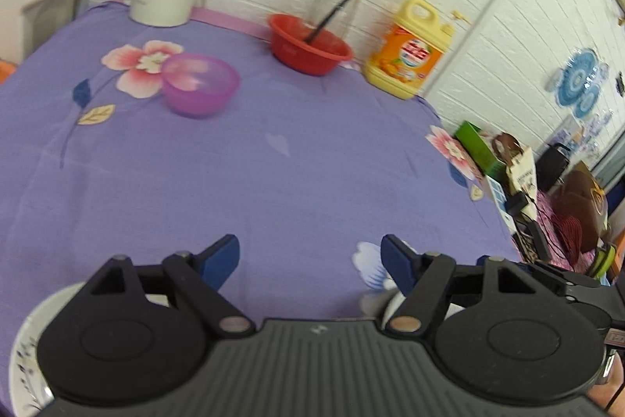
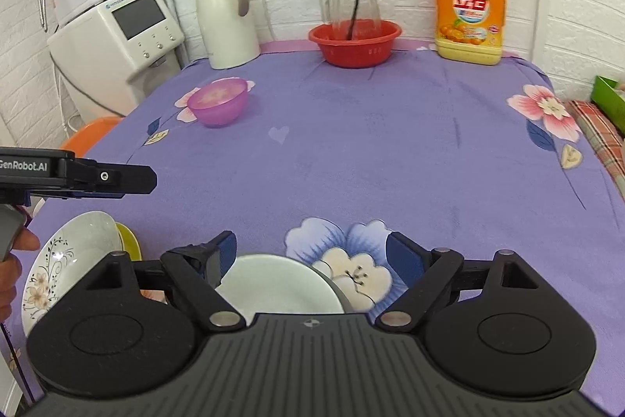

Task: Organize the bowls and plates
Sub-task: 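Slide the bowl stack under the pink bowl and grip its rim with right tool, then lift the three-bowl stack with the right tool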

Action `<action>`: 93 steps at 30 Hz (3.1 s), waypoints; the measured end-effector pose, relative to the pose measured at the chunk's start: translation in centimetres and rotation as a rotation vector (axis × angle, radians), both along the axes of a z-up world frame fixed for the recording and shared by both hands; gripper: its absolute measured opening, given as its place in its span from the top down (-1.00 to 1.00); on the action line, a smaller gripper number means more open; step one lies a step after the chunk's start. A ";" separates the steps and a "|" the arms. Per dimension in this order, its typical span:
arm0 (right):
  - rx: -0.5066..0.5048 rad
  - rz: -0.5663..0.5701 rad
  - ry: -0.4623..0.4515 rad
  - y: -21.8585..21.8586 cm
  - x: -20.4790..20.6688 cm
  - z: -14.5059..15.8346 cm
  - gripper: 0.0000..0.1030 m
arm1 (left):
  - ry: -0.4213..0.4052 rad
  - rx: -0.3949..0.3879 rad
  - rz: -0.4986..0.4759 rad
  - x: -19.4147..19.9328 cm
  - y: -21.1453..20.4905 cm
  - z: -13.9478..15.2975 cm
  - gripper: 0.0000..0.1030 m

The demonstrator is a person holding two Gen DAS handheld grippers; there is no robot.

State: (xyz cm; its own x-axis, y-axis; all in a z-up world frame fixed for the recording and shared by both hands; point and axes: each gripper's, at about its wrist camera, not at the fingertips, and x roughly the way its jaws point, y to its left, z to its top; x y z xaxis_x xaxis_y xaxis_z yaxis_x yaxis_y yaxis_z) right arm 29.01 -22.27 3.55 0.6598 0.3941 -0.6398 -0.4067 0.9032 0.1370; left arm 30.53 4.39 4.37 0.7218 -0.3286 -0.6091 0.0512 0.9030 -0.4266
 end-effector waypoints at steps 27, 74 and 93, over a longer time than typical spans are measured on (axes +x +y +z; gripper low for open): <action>-0.099 0.118 0.102 19.7 21.7 -2.1 -1.00 | 0.061 -0.006 0.152 21.0 12.1 -3.3 -0.42; -0.104 -0.025 0.048 6.0 -1.2 1.6 -0.82 | -0.031 -0.102 -0.115 -0.6 -6.9 1.0 0.29; -0.088 -0.068 0.074 1.1 -5.4 -1.0 -0.89 | -0.013 -0.062 -0.216 -3.0 -9.8 -2.1 -0.24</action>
